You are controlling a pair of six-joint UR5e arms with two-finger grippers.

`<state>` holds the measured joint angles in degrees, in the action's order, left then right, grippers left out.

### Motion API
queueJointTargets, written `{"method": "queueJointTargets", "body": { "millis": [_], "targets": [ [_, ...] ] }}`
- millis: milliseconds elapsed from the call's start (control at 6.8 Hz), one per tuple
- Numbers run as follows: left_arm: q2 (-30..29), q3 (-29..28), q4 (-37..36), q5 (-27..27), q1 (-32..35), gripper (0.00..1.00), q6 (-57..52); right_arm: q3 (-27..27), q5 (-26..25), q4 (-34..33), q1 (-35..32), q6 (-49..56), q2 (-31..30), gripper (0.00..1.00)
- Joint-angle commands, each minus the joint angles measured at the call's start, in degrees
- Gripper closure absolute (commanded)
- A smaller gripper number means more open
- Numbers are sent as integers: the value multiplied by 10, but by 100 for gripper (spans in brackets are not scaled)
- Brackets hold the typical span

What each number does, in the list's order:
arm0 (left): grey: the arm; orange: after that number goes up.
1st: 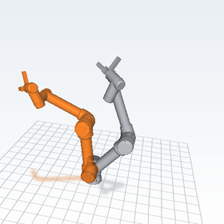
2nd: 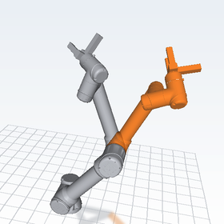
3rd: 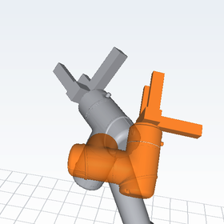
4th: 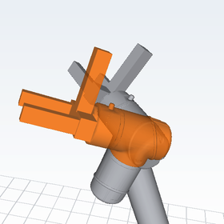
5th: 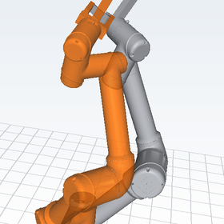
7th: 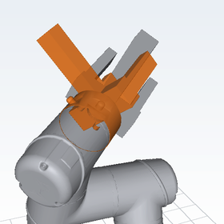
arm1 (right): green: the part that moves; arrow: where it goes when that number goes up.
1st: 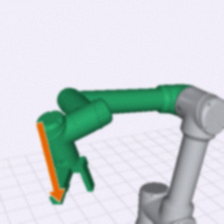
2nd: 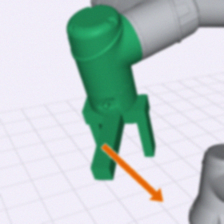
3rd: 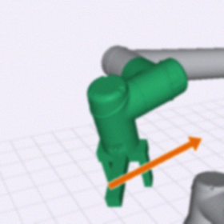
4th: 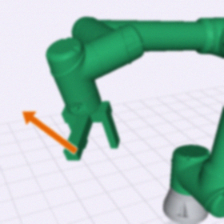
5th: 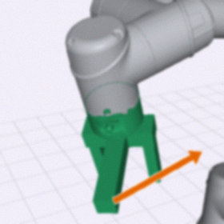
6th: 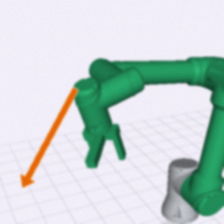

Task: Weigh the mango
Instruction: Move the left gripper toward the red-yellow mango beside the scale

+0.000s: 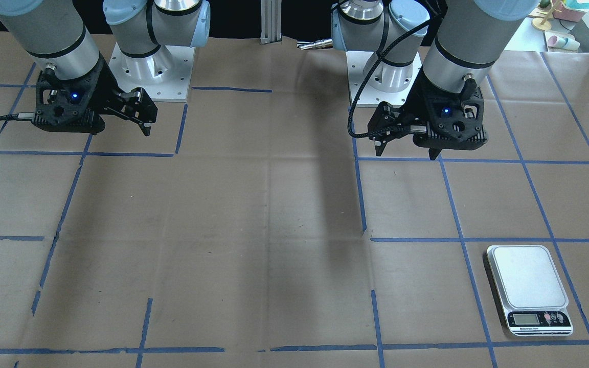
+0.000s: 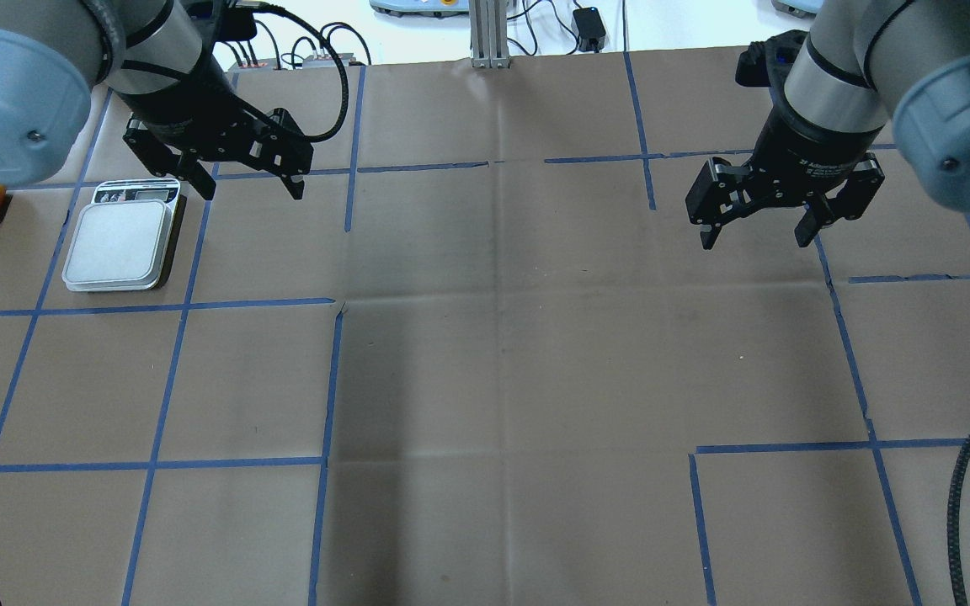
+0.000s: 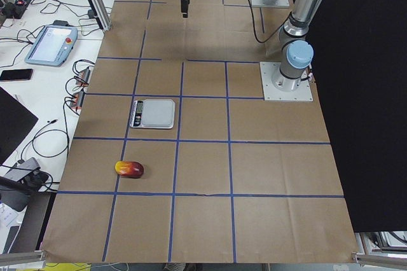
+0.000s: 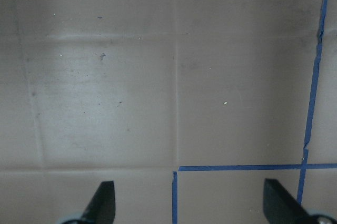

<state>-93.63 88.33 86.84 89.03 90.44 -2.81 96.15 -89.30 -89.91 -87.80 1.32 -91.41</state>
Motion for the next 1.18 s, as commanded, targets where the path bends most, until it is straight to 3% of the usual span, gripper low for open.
{"method": "queueJointTargets", "body": {
  "millis": [0, 735, 1029],
  "targets": [
    [-1, 0, 0, -1, 0, 0, 0, 0, 0, 0, 0, 0, 0, 0],
    [-10, -9, -1, 0, -10, 0, 0, 0, 0, 0, 0, 0, 0, 0],
    [-24, -19, -3, -1, -55, 0, -38, 0, 0, 0, 0, 0, 0, 0]
  ]
}}
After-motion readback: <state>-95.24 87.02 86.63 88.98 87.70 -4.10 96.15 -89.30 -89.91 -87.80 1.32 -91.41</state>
